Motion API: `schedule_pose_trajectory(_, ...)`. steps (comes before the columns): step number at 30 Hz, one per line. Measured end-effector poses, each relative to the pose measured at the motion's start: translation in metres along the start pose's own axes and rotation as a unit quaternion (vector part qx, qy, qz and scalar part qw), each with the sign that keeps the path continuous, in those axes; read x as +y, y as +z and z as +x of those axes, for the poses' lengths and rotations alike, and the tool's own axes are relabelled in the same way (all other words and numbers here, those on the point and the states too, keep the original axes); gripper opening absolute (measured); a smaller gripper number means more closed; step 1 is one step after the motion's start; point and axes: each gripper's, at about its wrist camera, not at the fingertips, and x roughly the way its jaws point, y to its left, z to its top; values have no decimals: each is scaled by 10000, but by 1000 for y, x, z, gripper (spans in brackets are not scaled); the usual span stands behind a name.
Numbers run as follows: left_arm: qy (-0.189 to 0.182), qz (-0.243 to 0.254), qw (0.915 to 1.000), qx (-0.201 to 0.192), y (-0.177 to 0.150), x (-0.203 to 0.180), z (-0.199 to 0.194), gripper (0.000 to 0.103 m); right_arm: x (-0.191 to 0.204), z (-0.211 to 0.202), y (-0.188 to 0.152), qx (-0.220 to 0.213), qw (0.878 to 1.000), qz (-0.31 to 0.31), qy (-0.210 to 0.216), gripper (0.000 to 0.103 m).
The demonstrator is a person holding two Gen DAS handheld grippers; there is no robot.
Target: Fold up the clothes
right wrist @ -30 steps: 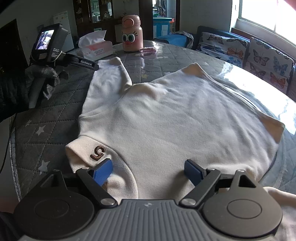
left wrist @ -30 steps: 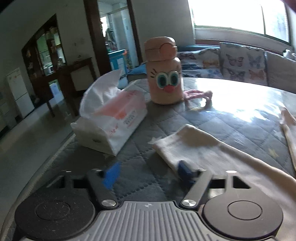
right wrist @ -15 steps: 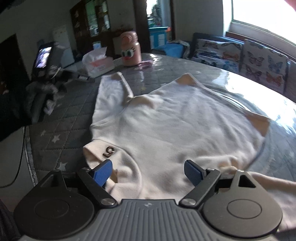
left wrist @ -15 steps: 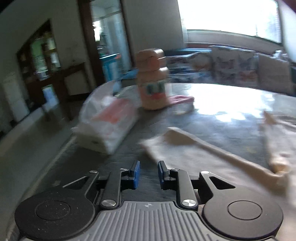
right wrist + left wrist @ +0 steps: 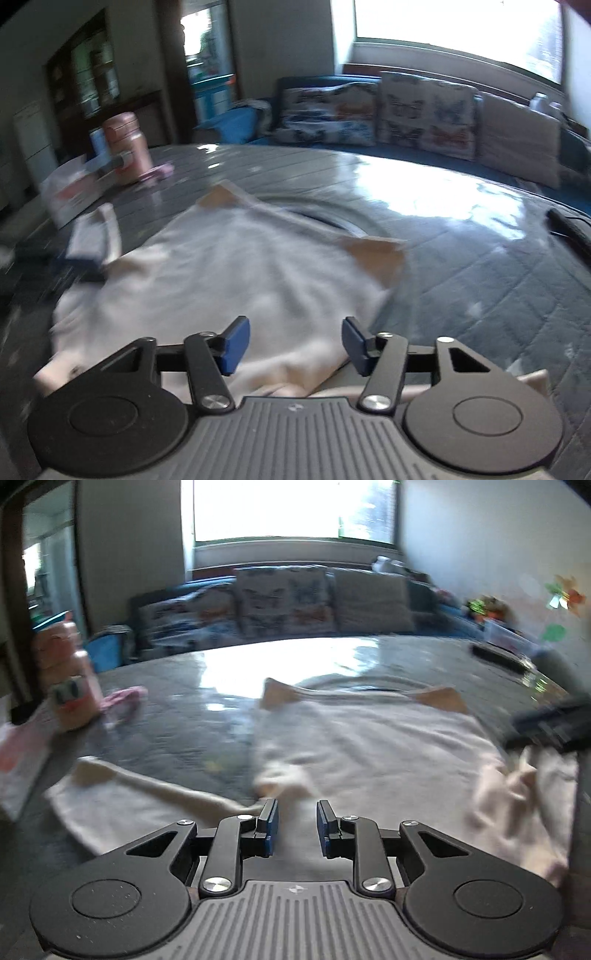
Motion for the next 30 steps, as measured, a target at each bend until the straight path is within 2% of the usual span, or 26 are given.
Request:
schedule_pose_trajectory(2,-121,82,9999,90,-1,-8,7,25,-15,11,7,-13,9996,198,-185,47)
schedule_pose_trajectory(4,-282,157,9993,162,-4,-16,11,25,-29,23,13,-10,9986,434,-292,38)
schedule_pose_trajectory(10,-874,484,9948,219,-12,-40,8,25,-68,61,26,56,9937,984,-526,28)
schedule_pose_trajectory(13,-1240,580,9902,273,-11,-52,9,25,-77,74,30,115,9929,1070,-500,17)
schedule_pose_trajectory(19,-1796,908,9789,358,-2,-86,19,25,-82,88,37,179,9925,1081,-540,4)
schedule_pose_trajectory(27,-2476,1243,9597,478,0,-129,30,26,-78,95,51,100,9945,786,-683,2)
schedule_pose_trajectory(28,-2514,1277,9583,470,-1,-133,31,30,-78,96,54,80,9947,746,-703,2)
schedule_pose_trajectory(30,-2588,1310,9560,440,-1,-139,32,32,-78,100,57,77,9948,701,-735,2)
